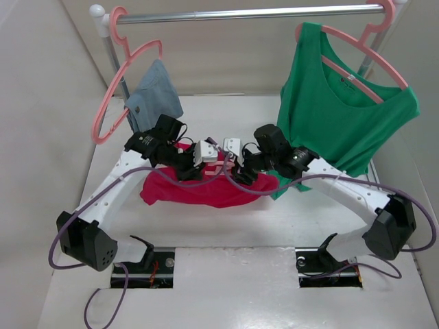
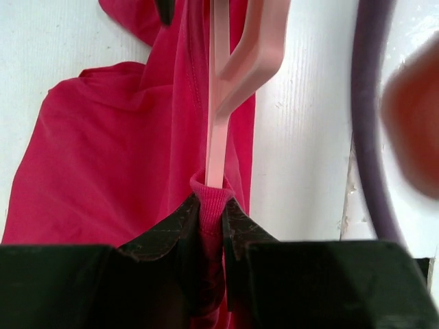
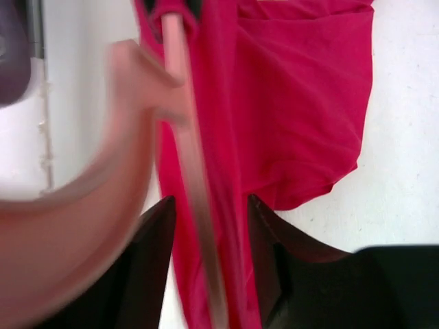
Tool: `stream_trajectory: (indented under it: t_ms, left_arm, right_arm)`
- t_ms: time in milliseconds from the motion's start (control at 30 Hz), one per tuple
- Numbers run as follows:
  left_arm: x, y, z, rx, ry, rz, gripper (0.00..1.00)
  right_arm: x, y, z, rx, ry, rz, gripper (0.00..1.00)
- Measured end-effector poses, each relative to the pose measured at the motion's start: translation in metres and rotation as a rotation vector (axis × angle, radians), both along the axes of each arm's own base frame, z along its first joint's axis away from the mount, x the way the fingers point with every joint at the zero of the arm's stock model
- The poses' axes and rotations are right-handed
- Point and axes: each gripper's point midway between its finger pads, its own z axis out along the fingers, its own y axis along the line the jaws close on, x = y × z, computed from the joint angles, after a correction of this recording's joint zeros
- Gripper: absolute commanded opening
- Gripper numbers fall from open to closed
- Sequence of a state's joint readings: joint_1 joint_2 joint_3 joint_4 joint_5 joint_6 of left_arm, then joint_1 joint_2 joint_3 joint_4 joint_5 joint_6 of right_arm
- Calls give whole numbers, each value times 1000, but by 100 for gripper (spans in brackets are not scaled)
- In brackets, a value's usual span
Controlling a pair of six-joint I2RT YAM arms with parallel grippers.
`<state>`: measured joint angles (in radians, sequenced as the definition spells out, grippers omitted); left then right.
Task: Place the t-shirt on the hanger
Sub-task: Place tshirt on hanger
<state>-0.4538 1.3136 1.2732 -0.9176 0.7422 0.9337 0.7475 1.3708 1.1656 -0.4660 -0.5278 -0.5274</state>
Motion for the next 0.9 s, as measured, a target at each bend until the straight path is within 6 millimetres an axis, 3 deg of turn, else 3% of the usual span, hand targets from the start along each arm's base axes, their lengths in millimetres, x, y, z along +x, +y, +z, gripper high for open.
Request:
stream_trajectory:
  t_ms: [33,167,200,400,600,700,767,833,900]
  left_arm:
    - [0,0,1,0,0,2,0]
    - [4,5,0,16,6,21,0]
    - [7,5,0,18,-4,22,0]
    - [17,6,3,11,-21,25,0]
    - [38,8,22,-67,-42,39,6]
    - [44,6,28,-80,-52,39,27]
    - [56,12,27,-63,-70,75,45]
    - [69,21,24,-44,-76,128,56]
    - [79,28,21,-30,-81,171,78]
  right_arm:
    - [5,3,-4,-4,1,-5,47]
    - [12,6,-11,-16,2,-24,4]
    - [12,6,-11,-17,4,-22,0]
    - [13,3,-9,-8,17,-43,0]
    - [19,-27,8,22,-4,-119,0]
    - [15,-45,17,21,-2,-150,0]
    - [7,-58,16,1,28,-168,0]
    - [0,-75,12,-35,74,-203,0]
    - [-5,-89,6,-77,123,-234,0]
